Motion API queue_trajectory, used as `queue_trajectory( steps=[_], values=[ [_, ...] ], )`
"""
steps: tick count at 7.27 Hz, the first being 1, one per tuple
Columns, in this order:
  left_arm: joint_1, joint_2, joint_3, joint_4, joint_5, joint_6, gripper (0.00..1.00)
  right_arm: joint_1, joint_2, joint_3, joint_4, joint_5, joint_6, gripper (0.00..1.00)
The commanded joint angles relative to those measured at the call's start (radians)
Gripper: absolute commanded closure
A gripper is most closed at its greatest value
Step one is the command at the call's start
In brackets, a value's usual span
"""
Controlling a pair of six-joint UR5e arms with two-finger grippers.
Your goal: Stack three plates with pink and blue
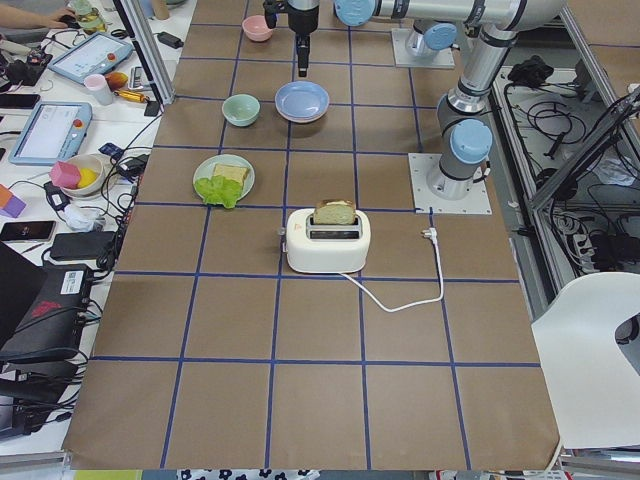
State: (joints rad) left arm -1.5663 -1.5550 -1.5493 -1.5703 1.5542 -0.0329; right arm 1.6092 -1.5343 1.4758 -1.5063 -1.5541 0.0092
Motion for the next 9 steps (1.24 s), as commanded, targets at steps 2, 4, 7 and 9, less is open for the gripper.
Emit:
queue_trajectory(
  steps=[2,4,7,9],
  values=[
    [0.003,0.000,0.003,0.001,0.000,0.002,0.00,0.000,-0.007,-0.002,0.003,-0.001,-0.002,0.00],
    [0.003,0.000,0.003,0.001,-0.002,0.002,0.00,0.000,-0.009,0.006,0.005,-0.024,-0.002,0.00],
    [0.015,0.000,0.008,0.001,-0.005,0.004,0.00,0.000,-0.010,0.003,0.031,-0.024,-0.003,0.00],
    [0.014,0.000,0.008,-0.002,-0.005,0.004,0.00,0.000,-0.010,0.004,0.031,-0.024,-0.005,0.00]
  ],
)
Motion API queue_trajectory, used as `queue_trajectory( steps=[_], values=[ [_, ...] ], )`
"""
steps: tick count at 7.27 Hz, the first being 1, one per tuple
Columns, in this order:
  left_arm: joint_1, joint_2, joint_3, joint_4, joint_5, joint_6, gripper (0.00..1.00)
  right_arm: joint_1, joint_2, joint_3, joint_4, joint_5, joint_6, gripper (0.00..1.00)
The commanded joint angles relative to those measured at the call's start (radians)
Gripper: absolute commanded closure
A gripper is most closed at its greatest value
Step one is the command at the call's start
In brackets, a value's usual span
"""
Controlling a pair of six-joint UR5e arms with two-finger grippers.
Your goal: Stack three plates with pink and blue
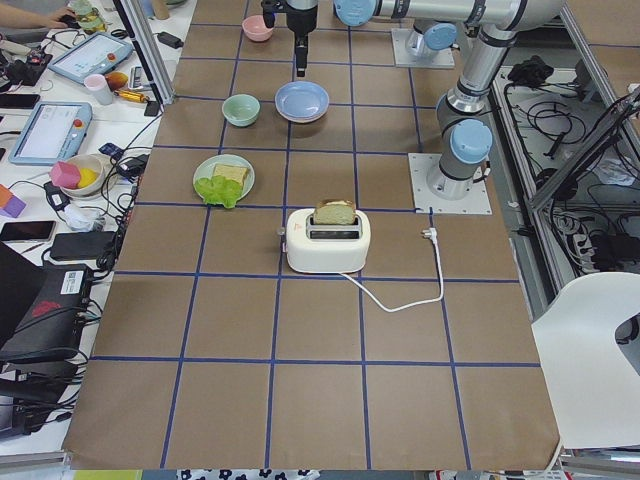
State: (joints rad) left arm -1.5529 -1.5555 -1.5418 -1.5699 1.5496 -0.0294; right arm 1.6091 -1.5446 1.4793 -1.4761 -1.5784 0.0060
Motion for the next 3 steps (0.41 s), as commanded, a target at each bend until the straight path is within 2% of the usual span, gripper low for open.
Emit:
queue_trajectory(
  steps=[1,3],
  values=[
    [0.002,0.000,0.000,-0.002,-0.002,0.000,0.00,0.000,0.000,0.001,0.000,0.000,0.000,0.00],
    [0.005,0.000,0.002,0.001,-0.002,-0.001,0.00,0.000,0.000,0.002,-0.001,0.002,-0.001,0.00]
  ],
)
